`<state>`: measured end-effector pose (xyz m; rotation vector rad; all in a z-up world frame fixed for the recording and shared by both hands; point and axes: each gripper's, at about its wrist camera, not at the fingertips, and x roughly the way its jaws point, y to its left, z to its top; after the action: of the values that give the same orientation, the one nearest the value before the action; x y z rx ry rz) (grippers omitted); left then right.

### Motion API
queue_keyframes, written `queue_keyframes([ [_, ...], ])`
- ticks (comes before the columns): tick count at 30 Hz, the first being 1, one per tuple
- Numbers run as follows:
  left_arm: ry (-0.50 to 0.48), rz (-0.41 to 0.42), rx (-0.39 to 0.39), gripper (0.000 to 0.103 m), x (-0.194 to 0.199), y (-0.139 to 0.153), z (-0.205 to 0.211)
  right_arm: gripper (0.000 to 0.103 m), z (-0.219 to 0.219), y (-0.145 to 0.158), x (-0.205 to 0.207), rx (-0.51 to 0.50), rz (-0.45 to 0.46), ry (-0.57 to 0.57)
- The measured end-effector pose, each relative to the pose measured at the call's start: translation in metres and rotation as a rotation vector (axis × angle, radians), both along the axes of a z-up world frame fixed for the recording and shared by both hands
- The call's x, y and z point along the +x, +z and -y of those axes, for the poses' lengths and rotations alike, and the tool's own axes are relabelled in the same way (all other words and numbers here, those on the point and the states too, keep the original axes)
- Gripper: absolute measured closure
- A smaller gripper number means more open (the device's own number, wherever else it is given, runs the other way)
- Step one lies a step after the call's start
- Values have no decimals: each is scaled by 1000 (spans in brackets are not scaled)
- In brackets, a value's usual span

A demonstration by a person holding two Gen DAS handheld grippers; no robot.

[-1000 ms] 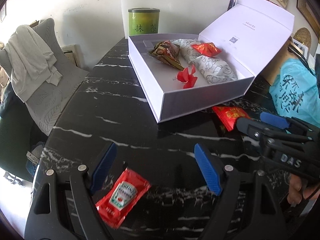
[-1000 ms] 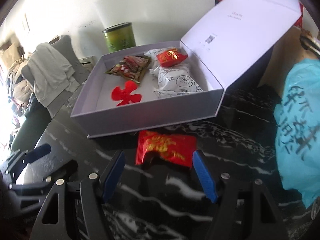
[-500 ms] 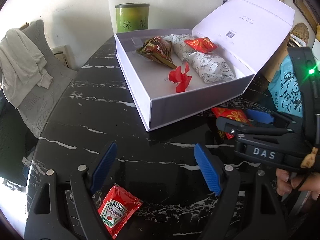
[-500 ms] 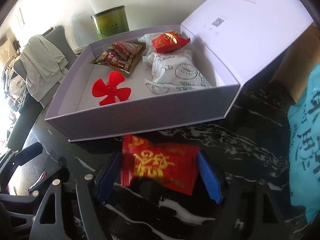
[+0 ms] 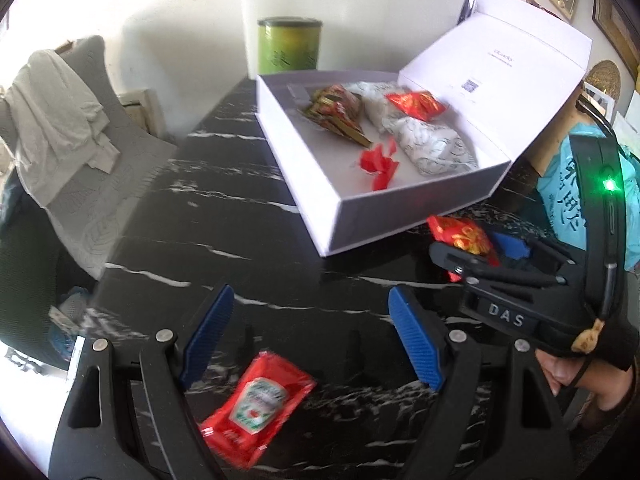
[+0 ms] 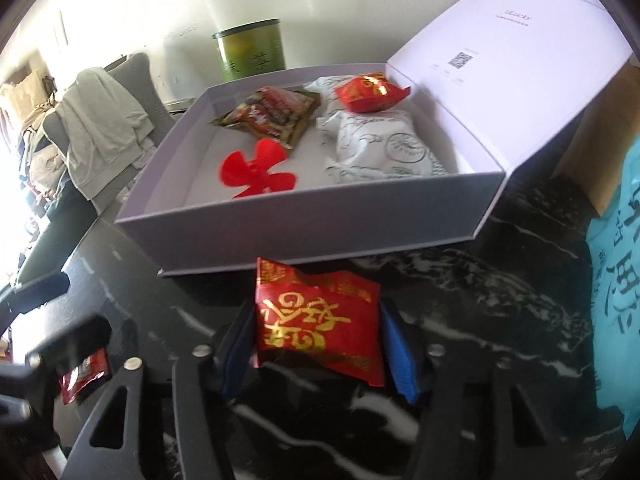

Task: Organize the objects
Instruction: 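Grasp the Heinz ketchup sachet with the left gripper while the right grasps the red-gold candy bag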

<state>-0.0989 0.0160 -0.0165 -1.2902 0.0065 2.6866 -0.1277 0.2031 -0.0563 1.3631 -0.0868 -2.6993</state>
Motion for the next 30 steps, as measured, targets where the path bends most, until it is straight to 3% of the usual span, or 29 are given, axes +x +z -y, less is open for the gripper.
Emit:
queue_keyframes([
  [9, -42, 71, 23, 24, 25, -3, 34, 43, 41, -1, 32, -87, -34, 105],
  [12, -59, 89, -9, 24, 32, -10, 40, 44, 63, -2, 43, -46, -44, 171],
  [20, -106, 152, 74, 24, 39, -27, 51, 42, 74, -2, 55, -63, -34, 256],
  [30, -91, 121, -66, 24, 38, -35, 46, 41, 72, -4, 59, -61, -38, 289],
])
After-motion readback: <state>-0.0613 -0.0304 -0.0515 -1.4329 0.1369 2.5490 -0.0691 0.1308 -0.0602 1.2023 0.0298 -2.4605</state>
